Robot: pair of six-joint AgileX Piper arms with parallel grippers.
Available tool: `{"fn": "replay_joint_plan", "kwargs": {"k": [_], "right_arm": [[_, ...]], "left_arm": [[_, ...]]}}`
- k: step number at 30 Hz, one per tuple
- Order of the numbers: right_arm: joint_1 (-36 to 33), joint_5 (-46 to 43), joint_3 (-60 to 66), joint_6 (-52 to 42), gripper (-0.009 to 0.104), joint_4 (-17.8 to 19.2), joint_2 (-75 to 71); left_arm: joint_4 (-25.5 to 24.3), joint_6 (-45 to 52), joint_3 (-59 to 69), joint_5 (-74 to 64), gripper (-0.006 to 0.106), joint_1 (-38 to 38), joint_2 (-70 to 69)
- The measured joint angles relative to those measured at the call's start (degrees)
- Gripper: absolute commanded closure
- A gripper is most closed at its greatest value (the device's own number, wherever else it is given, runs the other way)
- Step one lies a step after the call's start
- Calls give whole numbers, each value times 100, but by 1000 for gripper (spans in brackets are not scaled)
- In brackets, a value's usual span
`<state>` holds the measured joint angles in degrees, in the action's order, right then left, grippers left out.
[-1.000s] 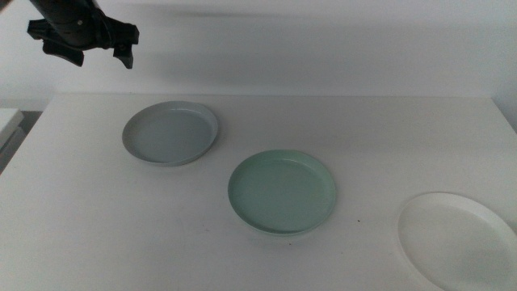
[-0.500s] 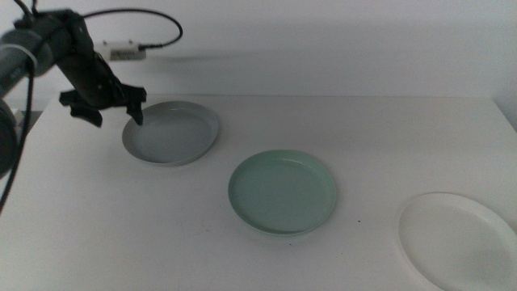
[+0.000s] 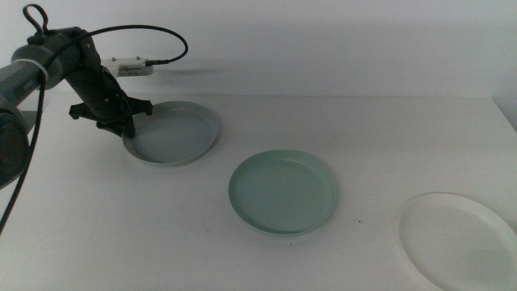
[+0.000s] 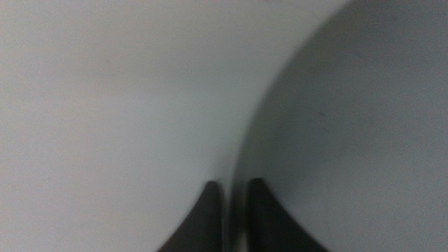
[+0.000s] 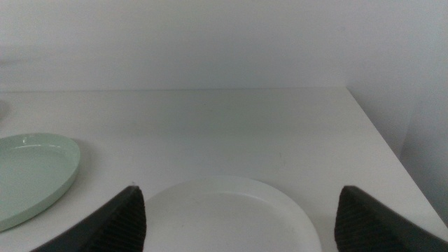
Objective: Stack the three bowls on top of each other.
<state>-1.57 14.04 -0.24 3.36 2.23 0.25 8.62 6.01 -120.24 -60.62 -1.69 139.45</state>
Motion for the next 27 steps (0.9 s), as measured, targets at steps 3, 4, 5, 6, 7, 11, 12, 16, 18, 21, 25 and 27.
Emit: {"fn": "replay_joint_plan", "kwargs": {"k": [3,4,5,6,7,11,12,16,18,21,25,27], "right_arm": [[0,0,0,0,3,0,0],[0,0,0,0,3,0,0],[0,0,0,0,3,0,0],[0,0,0,0,3,0,0],[0,0,0,0,3,0,0],[0,0,0,0,3,0,0],[0,0,0,0,3,0,0],[0,0,0,0,3,0,0],[0,0,0,0,3,0,0],[0,0,0,0,3,0,0],[0,0,0,0,3,0,0],[0,0,0,0,3,0,0]], "left_arm": [[19,0,-40,-147,102,-14,-88],[41,23,-16,-200,102,-30,-177],[72,42,37,-232,102,-41,-291],[95,54,136,-269,102,-67,-480],[109,77,280,-270,102,-70,-714],[342,120,1123,-56,102,-2,-1851],[361,120,1400,35,102,90,-2165],[384,-23,2287,239,102,795,-3003],[423,-136,2498,286,102,1196,-3122],[511,-295,2657,418,102,1758,-3072],[521,-546,2683,722,102,2247,-2831],[550,-601,2683,800,102,2380,-2686]]}}
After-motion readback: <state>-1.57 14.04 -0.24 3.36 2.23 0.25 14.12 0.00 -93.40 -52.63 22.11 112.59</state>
